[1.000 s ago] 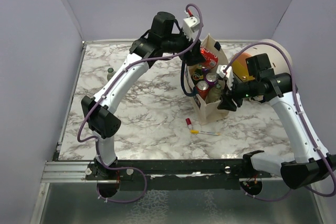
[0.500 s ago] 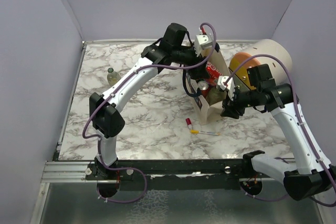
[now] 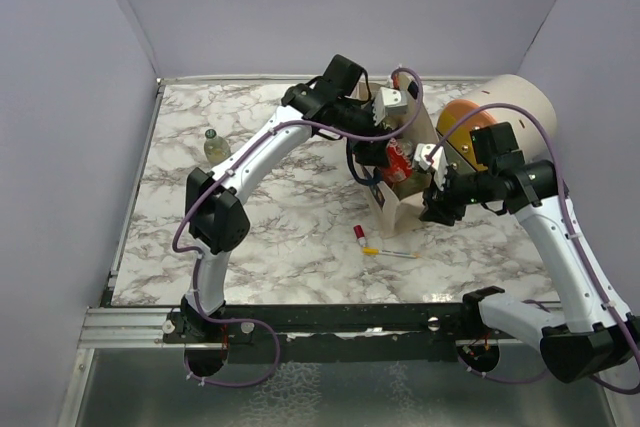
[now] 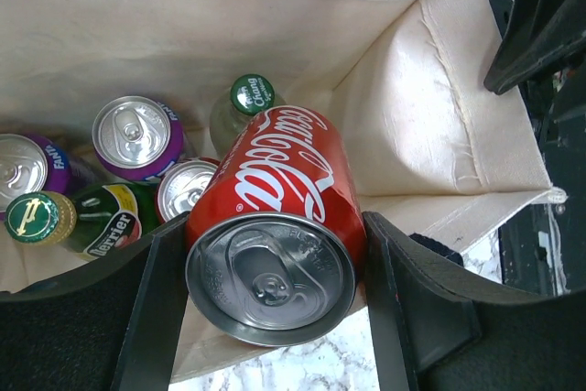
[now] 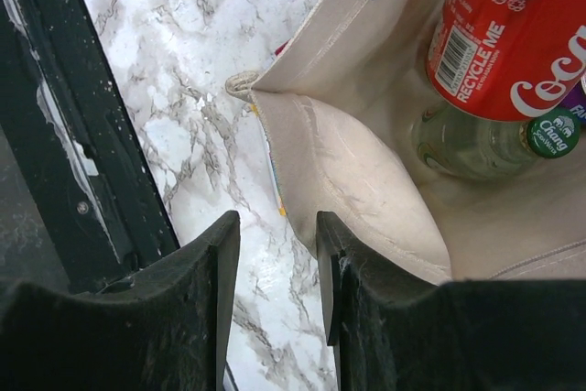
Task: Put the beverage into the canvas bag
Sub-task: Place the drink in the canvas bag.
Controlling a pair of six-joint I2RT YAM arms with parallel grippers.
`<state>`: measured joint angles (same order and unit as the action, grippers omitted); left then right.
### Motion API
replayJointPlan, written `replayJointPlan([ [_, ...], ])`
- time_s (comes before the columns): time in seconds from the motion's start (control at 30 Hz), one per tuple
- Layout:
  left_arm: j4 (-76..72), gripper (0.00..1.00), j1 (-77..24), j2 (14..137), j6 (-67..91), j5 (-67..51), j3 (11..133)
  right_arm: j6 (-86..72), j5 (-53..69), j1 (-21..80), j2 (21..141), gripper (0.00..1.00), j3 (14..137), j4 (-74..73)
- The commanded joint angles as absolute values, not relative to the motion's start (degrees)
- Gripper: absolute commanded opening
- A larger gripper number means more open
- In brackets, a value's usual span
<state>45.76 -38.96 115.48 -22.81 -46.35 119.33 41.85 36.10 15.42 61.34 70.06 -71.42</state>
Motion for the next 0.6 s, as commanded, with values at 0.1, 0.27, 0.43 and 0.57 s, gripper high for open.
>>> replayJointPlan([
  [0.1, 50.6, 0.00, -40.2, 115.1, -31.8, -50.7, 123.4, 37.3, 38.2, 15.8, 61.9, 0.38, 72.5, -69.8],
  [0.27, 53.8, 0.00, -40.9, 115.7, -35.6, -51.1, 124.2, 33.8, 38.7, 15.8, 62.2, 0.36, 74.3, -68.1],
  [0.43, 55.5, 0.00, -41.5, 116.1, -38.3, -51.1, 124.0, 33.0, 38.5, 15.8, 61.1, 0.36, 75.0, -68.8],
  [0.57, 55.7, 0.00, -42.4, 116.1, -39.1, -51.2, 123.0, 35.4, 37.3, 15.8, 60.0, 0.36, 73.2, -69.2],
])
